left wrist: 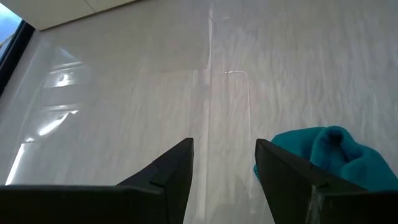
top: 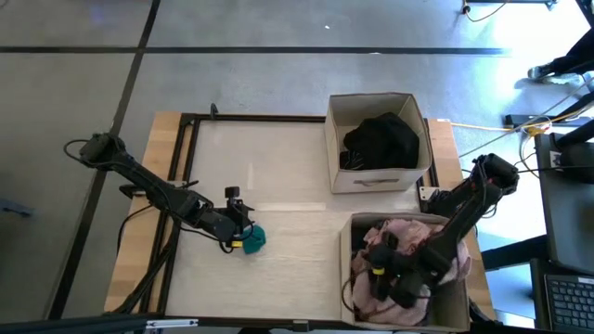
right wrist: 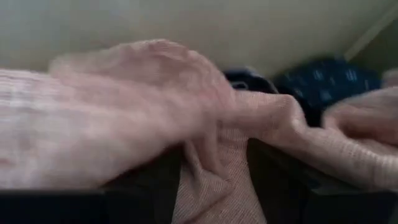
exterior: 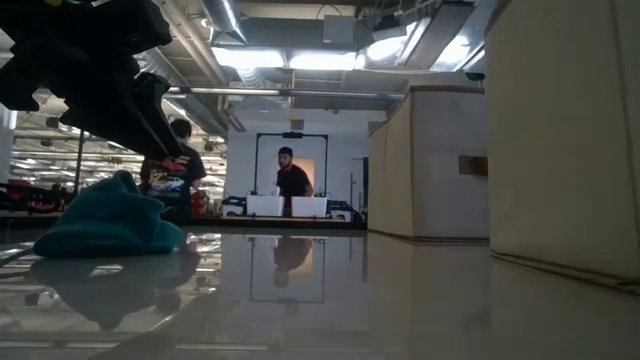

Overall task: Sort clothes
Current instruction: Put the pink shirt into the bottom laundry organizer, then put the blue sock into the bottom laundry organizer

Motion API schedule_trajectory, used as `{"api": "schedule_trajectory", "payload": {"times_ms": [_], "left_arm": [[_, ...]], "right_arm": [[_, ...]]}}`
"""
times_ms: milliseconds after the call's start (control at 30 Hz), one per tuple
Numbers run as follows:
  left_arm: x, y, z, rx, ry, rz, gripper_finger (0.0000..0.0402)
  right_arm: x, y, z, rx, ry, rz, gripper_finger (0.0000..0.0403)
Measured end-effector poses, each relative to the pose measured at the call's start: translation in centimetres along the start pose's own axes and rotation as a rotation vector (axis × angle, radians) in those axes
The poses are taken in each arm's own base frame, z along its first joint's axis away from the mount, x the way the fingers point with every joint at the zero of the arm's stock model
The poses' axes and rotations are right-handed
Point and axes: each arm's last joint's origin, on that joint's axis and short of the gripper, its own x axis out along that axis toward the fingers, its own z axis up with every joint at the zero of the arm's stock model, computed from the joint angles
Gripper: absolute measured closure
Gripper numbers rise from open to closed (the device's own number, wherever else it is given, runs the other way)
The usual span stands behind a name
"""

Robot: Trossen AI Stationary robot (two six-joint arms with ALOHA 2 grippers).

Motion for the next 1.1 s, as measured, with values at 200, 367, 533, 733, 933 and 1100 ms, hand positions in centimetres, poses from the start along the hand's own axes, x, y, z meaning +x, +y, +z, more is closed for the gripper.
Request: {"api": "schedule_trajectory", "payload": {"times_ms": [200, 367, 533, 733, 933, 1100], "left_arm": [[0.0, 0.0, 0.0, -0.002, 0.000, 0.000, 0.0238], [0.0, 0.0, 0.0, -0.001, 0.001, 0.000, 0.0238], [0.0, 0.0, 0.0, -0.001, 0.000, 0.000, 0.0237], [0.0, 0.0, 0.0, 0.002, 0.000, 0.000, 0.0238], [0.0, 0.0, 0.0, 0.011, 0.001, 0.000, 0.0238], [0.0, 0.0, 0.0, 0.011, 0.000, 0.000, 0.0237]], "right_arm": [[3.6, -3.3, -1.4, 0.054, 0.117, -0.061, 0.0217], [4.4, -3.9, -1.1, 0.092, 0.173, -0.045, 0.0217], [2.5, -2.2, 1.0, 0.094, 0.191, 0.024, 0.0217], [-2.6, -0.1, 5.1, 0.096, 0.199, 0.060, 0.0217], [-7.3, 0.8, 9.4, -0.030, 0.026, 0.063, 0.0217], [-8.3, 1.3, 12.2, -0.153, -0.220, 0.042, 0.0217]]}}
